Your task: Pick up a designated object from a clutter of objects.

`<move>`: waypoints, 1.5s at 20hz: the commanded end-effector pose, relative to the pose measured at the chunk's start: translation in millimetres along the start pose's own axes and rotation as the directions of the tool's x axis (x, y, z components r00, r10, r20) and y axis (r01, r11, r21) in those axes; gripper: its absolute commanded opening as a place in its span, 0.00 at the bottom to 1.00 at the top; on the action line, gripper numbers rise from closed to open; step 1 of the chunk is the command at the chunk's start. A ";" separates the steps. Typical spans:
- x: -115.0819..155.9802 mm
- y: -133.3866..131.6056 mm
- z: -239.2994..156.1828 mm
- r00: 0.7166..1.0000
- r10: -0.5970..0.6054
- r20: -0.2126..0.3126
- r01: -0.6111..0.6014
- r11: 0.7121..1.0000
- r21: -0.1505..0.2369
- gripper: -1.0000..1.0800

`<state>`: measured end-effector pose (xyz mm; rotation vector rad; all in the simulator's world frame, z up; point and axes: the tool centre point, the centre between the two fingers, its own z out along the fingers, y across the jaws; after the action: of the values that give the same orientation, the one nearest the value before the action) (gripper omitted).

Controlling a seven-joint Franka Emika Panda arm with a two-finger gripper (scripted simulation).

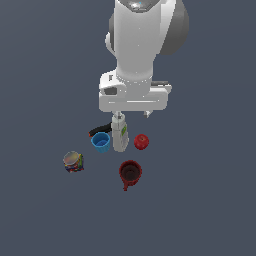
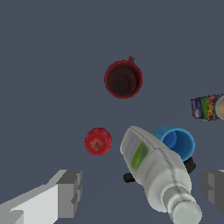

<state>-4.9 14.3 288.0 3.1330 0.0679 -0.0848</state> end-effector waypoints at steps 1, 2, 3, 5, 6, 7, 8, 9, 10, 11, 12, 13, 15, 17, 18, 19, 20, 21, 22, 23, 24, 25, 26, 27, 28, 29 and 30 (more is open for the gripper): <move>0.2 -1.0 4.3 1.000 -0.014 0.000 0.014 1.000 -0.001 0.96; 0.4 -1.6 6.8 1.000 -0.023 -0.001 0.023 1.000 -0.001 0.96; 0.5 -2.3 9.8 0.999 -0.034 -0.002 0.034 0.999 -0.002 0.96; 0.8 -4.1 16.9 0.998 -0.059 -0.003 0.059 0.998 -0.003 0.96; 0.9 -5.1 21.0 0.997 -0.074 -0.004 0.074 0.997 -0.004 0.96; 1.0 -6.2 25.6 0.996 -0.090 -0.005 0.090 0.996 -0.004 0.96; 1.0 -7.5 30.5 0.994 -0.108 -0.007 0.108 0.994 -0.005 0.96; 0.9 -8.8 35.9 0.992 -0.127 -0.008 0.127 0.992 -0.006 0.96; 0.8 -10.3 41.7 0.989 -0.148 -0.009 0.148 0.989 -0.007 0.96; 0.5 -11.9 47.9 0.985 -0.171 -0.010 0.170 0.985 -0.008 0.96; 0.1 -13.7 54.5 0.981 -0.195 -0.012 0.194 0.981 -0.009 0.96; -0.4 -15.6 61.5 0.975 -0.220 -0.013 0.220 0.975 -0.011 0.96; -2.0 -19.7 76.6 0.961 -0.275 -0.016 0.275 0.961 -0.013 0.96; -4.5 -24.4 93.1 0.942 -0.336 -0.020 0.335 0.942 -0.016 0.96; -6.1 -26.8 101.3 0.930 -0.366 -0.021 0.365 0.931 -0.018 0.96; -7.8 -29.3 109.4 0.918 -0.395 -0.023 0.395 0.918 -0.019 0.96; -9.7 -31.7 117.4 0.905 -0.425 -0.025 0.424 0.905 -0.020 0.96; -11.8 -34.1 125.3 0.891 -0.454 -0.026 0.453 0.891 -0.022 0.96; -14.0 -36.5 132.8 0.876 -0.481 -0.028 0.480 0.877 -0.023 0.96; -16.2 -38.7 139.8 0.862 -0.506 -0.029 0.505 0.863 -0.024 0.96; -18.4 -40.8 146.3 0.848 -0.529 -0.031 0.529 0.848 -0.025 0.96; -20.6 -42.8 152.3 0.834 -0.551 -0.032 0.550 0.834 -0.026 0.96; -22.7 -44.7 157.9 0.820 -0.571 -0.034 0.570 0.821 -0.027 0.96; -24.8 -46.4 163.0 0.807 -0.589 -0.035 0.589 0.808 -0.028 0.96; -26.8 -48.0 167.7 0.795 -0.606 -0.036 0.605 0.795 -0.029 0.96; -28.7 -49.5 172.0 0.783 -0.621 -0.037 0.620 0.784 -0.030 0.96; -30.5 -50.9 175.9 0.772 -0.635 -0.038 0.634 0.773 -0.031 0.96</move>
<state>-43.7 60.3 120.1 2.9475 1.0760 -0.0165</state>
